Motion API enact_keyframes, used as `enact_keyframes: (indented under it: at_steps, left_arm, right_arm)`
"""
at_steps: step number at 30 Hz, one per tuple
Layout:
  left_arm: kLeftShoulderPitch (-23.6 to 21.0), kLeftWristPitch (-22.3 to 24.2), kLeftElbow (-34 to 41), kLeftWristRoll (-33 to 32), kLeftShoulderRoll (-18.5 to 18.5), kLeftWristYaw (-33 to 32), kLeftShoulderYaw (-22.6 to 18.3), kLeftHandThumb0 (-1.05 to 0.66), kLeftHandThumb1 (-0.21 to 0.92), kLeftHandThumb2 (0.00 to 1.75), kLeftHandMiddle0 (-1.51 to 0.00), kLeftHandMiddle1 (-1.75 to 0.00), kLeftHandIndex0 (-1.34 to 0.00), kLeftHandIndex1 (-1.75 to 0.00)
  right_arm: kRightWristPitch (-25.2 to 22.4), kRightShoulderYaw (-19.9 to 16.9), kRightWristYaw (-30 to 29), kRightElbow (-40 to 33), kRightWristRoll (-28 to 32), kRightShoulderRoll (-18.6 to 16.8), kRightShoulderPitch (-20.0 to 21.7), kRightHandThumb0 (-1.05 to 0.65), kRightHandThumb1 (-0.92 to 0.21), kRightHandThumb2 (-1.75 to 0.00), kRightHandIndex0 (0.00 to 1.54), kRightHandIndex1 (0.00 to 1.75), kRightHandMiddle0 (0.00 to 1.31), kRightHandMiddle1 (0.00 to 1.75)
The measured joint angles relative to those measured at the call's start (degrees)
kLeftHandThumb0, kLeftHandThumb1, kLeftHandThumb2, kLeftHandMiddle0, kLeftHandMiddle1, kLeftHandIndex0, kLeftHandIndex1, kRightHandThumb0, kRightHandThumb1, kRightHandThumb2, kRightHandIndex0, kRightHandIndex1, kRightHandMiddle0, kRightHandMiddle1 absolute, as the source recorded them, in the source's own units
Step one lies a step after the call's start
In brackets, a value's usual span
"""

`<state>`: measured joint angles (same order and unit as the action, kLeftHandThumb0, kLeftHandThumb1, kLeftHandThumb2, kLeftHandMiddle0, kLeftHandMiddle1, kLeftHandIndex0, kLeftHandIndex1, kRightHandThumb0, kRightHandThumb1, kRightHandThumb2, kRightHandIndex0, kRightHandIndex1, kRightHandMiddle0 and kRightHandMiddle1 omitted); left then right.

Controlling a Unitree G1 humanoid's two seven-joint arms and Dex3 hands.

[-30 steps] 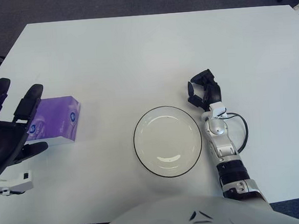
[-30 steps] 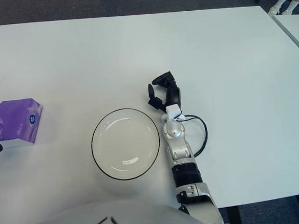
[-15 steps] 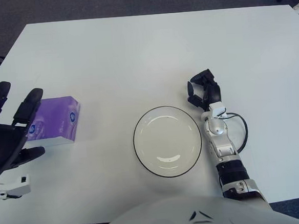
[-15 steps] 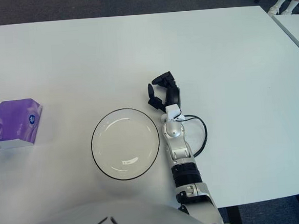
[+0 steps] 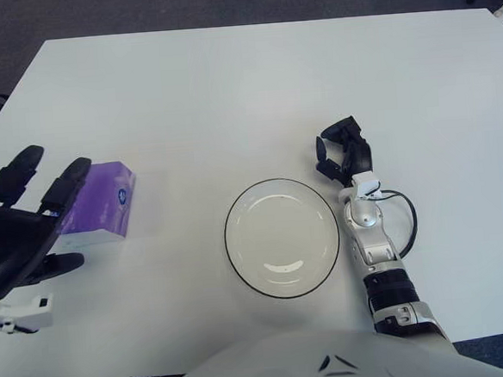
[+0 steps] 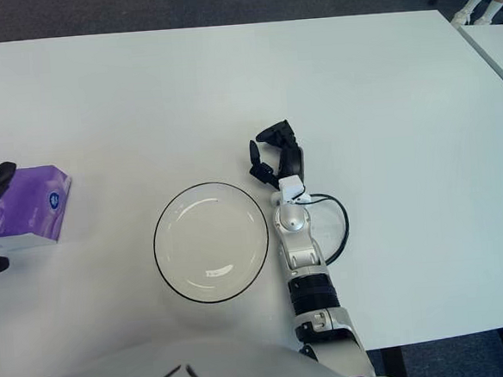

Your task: Put the tissue paper into the plate.

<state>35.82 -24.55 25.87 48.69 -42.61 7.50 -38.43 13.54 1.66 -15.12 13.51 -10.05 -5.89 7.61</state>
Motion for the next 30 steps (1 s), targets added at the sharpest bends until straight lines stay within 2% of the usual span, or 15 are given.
enact_keyframes:
  at_steps: [8,17,30]
  left_arm:
    - [-4.59,-0.83,-3.75,-8.88,-5.11,6.39,3.0,-1.05,0.78,0.38,0.0,0.0,0.0,0.0]
    - [-7.97,4.65,-4.05,-21.51,-8.03,18.94,5.78,-1.05,0.76,0.37,0.0,0.0,0.0,0.0]
    - [-15.32,11.99,-5.38,-26.45,-10.21,25.84,7.97,-1.05,0.72,0.34,0.0,0.0,0.0,0.0]
  right_arm:
    - [0.0,0.0,0.0,0.02,0.0,0.0,0.03,-0.38,-0.69,-0.85,0.63,1.39,0.33,1.75]
    - [0.01,-0.17,0.0,0.03,0.04,0.0,0.0,-0.39,-0.65,-0.89,0.62,1.39,0.35,1.75]
    - [0.51,-0.34,0.16,0.07,0.12,0.01,-0.07,-0.39,-0.62,-0.94,0.62,1.38,0.38,1.75]
